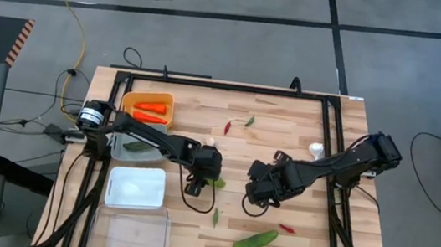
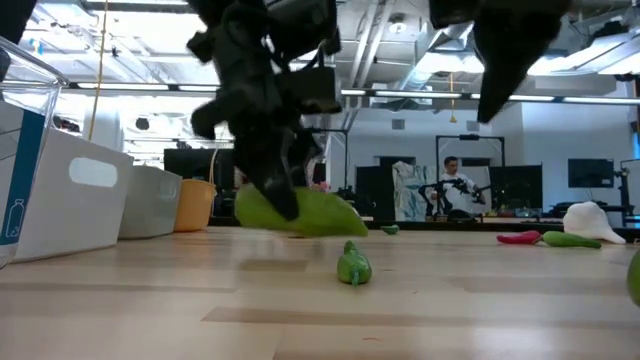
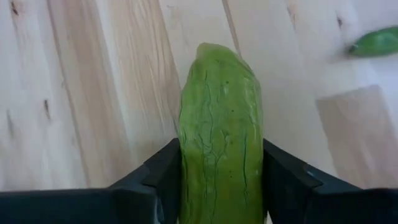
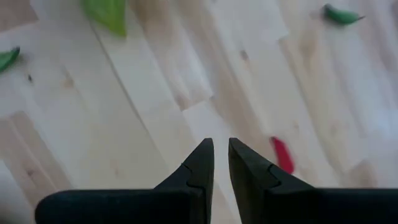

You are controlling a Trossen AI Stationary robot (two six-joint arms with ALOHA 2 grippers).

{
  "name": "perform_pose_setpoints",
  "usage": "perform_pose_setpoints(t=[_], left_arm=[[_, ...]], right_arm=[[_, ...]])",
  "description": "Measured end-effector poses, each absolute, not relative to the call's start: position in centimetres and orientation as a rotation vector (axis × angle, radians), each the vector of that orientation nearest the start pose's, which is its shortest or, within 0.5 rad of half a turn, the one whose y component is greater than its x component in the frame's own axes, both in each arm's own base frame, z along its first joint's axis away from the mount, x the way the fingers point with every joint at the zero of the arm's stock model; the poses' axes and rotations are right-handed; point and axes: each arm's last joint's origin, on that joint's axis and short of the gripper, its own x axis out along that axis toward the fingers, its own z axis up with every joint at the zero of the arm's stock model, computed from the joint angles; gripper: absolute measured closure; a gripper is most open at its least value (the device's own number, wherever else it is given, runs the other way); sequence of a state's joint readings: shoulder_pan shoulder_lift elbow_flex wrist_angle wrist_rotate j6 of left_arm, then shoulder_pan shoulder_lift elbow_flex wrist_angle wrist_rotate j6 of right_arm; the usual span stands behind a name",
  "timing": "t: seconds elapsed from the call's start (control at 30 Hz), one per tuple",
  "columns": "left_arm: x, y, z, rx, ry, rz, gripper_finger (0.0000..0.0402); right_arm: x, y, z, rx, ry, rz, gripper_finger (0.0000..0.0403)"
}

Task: Sort produce into baskets
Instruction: Put the top cucumber into the white bin

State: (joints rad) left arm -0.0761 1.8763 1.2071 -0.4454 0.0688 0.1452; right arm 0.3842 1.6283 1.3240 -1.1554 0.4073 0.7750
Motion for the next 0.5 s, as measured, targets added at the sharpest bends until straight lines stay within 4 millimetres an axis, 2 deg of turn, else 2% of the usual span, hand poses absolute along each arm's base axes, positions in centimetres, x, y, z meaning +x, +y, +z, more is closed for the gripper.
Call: perform_pose_setpoints(t=[0.13, 0.27, 0.5], left_arm=[[37.4, -3.3, 18.9, 0.120, 1.175, -0.233, 0.0220], [37.7, -4.0, 21.8, 0.078, 1.226, -0.279, 0.0227], [35.9, -6.0, 25.3, 0.029, 1.366, -0.286, 0.0236]], right_arm=[[27.9, 10.8, 24.2, 0.126, 1.215, -0.471, 0.0327], [28.0, 11.3, 23.6, 0.146, 1.192, -0.436, 0.0327], [28.0, 12.1, 23.2, 0.163, 1.181, -0.388, 0.0327]])
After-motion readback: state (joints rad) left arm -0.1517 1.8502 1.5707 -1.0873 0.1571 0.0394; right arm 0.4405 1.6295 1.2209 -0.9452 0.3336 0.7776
